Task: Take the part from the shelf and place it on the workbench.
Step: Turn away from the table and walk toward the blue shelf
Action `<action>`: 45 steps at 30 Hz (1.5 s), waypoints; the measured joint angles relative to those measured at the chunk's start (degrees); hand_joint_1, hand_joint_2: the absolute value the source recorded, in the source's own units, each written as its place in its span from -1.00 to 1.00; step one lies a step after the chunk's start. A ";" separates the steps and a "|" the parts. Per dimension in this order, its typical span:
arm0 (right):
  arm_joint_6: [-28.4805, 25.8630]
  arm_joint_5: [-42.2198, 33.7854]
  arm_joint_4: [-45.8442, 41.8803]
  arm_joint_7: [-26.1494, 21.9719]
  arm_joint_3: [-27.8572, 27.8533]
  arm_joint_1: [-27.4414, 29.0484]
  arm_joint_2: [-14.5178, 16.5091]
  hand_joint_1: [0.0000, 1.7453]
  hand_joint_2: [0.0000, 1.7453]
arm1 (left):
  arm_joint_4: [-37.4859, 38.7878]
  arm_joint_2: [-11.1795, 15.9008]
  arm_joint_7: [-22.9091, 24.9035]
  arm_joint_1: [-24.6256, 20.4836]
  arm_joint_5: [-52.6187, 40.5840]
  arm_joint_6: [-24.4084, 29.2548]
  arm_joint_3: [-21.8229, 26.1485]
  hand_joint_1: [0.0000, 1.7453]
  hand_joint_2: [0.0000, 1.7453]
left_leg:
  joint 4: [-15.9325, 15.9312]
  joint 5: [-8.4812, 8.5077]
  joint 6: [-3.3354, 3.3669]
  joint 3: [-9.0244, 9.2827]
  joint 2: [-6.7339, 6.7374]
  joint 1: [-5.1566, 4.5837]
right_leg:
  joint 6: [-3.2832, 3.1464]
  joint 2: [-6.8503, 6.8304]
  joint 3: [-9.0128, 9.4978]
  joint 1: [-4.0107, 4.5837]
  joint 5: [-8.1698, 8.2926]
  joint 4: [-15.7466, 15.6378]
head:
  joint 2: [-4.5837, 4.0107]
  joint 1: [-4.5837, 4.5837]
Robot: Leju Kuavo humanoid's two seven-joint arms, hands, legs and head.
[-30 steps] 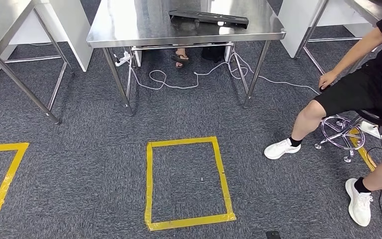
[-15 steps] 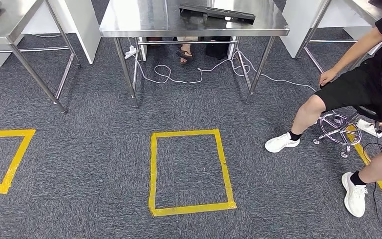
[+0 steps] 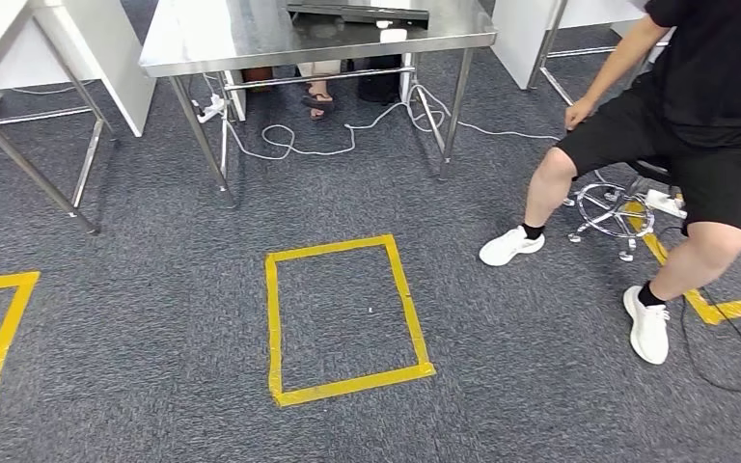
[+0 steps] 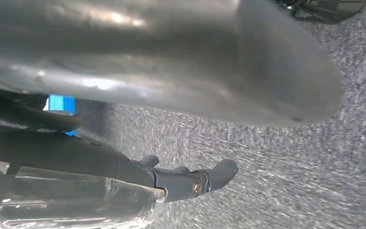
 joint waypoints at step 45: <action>0.72 1.20 0.52 0.72 0.85 -0.02 -0.06 -1.00 -1.00 | 0.04 -0.28 0.01 0.51 0.75 0.79 0.51 -1.00 -1.00 | -13.06 5.86 2.77 8.31 -0.11 -0.11 | 2.66 1.79 -10.13 -0.02 -1.90 12.14 | -0.01 0.77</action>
